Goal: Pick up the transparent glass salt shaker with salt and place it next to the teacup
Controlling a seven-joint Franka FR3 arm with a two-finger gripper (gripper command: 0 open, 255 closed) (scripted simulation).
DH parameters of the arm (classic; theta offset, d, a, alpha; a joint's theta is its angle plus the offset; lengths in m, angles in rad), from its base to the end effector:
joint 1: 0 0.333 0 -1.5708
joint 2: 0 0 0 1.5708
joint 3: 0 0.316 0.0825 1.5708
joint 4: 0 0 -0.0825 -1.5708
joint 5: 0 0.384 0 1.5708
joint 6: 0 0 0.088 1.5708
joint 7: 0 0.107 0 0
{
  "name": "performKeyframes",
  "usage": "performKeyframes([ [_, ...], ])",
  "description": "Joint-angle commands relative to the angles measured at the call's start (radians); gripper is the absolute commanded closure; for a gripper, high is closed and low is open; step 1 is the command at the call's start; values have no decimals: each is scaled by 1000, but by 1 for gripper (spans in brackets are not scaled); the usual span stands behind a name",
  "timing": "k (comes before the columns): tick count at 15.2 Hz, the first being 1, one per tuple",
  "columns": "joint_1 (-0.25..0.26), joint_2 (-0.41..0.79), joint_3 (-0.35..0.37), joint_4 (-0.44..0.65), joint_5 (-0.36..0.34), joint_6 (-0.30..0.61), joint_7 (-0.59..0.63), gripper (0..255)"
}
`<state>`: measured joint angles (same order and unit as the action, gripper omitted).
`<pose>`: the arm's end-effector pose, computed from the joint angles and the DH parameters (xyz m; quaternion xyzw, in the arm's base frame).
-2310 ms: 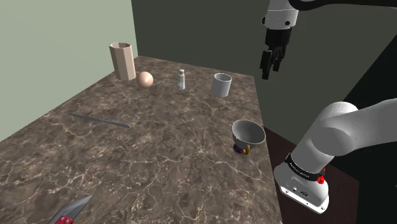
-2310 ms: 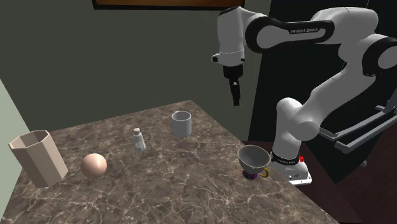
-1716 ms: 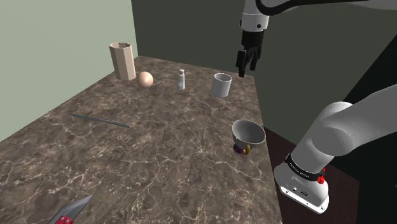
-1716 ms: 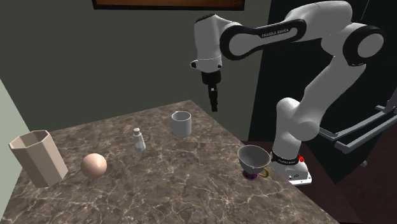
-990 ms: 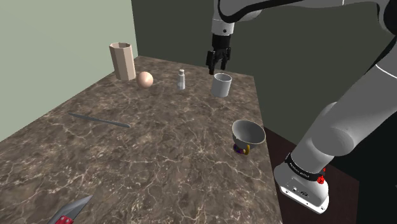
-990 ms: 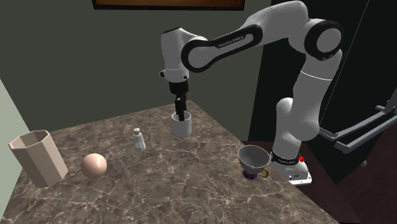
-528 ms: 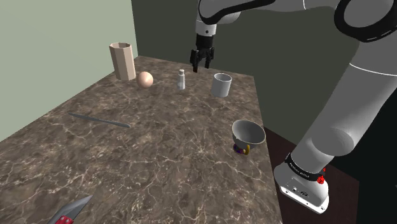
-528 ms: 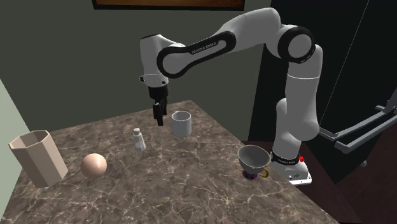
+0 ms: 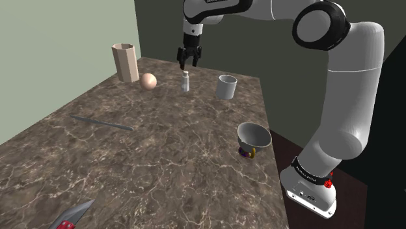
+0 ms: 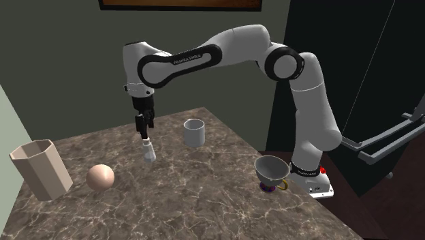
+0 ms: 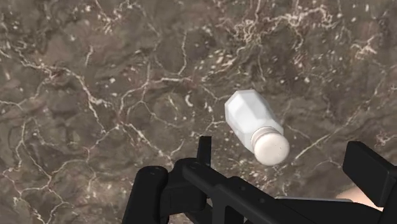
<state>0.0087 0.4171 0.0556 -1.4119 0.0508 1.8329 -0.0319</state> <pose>0.6829 0.0418 0.4641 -0.9986 -0.0391 -0.0017 0.0358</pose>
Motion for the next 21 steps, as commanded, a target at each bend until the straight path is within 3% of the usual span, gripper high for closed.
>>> performKeyframes([
  [1,1,36,2,29,3,13,-1,0],
  [8,4,49,3,-39,3,94,-2,0],
  [15,4,49,3,-39,3,94,-2,0],
  [16,4,49,3,-39,3,94,-2,255],
  [21,4,49,3,-39,3,94,-2,255],
])
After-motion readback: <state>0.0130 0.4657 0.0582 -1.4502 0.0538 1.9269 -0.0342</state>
